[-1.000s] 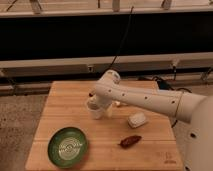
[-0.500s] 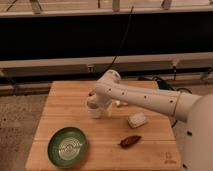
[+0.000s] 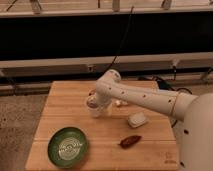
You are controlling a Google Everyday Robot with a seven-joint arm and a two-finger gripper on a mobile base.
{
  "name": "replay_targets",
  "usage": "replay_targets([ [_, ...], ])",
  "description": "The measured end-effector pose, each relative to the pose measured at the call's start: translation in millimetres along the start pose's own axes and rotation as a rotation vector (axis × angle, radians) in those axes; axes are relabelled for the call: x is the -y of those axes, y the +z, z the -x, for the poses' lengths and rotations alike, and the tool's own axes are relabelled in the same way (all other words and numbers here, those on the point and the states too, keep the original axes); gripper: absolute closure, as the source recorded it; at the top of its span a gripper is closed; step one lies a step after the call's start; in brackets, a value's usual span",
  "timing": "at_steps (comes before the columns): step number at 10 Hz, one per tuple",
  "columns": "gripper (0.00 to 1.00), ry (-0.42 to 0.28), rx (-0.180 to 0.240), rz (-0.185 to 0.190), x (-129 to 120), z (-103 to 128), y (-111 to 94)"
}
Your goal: Place the ceramic cup in the ceramic bowl
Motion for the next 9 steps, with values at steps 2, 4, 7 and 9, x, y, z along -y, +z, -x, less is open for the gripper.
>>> replay_targets([
  [2,0.2,-0.001,0.005,0.0,0.9,-2.1,0.8],
  [4,0.2,-0.003,0.012,-0.001,2.0,-3.3,2.2],
  [7,0.23,-0.007,0.021,-0.001,3.8,-4.3,3.7],
  [9,0.45,-0.006,0.028,0.0,4.5,-4.9,5.7],
])
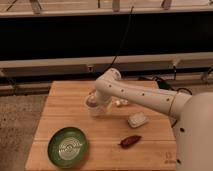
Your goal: Place the ceramic cup in the ceramic bowl
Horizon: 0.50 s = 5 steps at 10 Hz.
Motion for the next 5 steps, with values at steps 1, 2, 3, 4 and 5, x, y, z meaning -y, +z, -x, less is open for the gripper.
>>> replay_targets([
  [1,0.53,-0.001,0.004,0.0,0.9,0.6,0.6],
  [2,0.63,0.0,0.006,0.0,1.7,0.8,0.9],
  [3,0.73,0.0,0.006,0.003,1.4,1.0,1.4],
  [4,0.83,0.005,0.003,0.008,1.4,2.1,-0.4],
  [5,0.9,0.005,-0.001,0.01,4.6,3.8,-5.7],
])
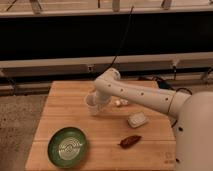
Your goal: Place the ceramic cup in the ceramic bowl
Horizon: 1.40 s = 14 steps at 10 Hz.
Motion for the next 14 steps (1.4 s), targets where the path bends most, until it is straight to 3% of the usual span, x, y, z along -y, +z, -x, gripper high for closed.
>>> replay_targets([
  [1,0.96,-0.002,-0.005,0.005,5,4,-8],
  [3,0.97,-0.008,-0.008,0.006,7,9,-18],
  [6,0.97,-0.033,-0.012,0.019,14,26,-49],
  [9,0.97,-0.048,-0.015,0.028,13,33,-55],
  [11,0.97,-0.097,-0.014,0.038,7,58,-63],
  [14,0.97,-0.136,-0.007,0.047,5,76,-69],
])
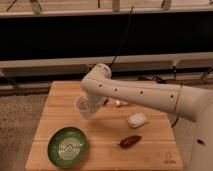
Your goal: Place the ceramic cup in the ceramic bowl
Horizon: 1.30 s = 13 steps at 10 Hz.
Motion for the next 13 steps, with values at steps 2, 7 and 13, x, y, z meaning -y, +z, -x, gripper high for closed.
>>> replay_targets([
  [2,0.97,-0.038,0.005,0.011,3,19,-2],
  [7,0.97,-0.139,0.022,0.035,11,83,1],
  [13,0.97,-0.208,0.028,0.052,22,120,7],
])
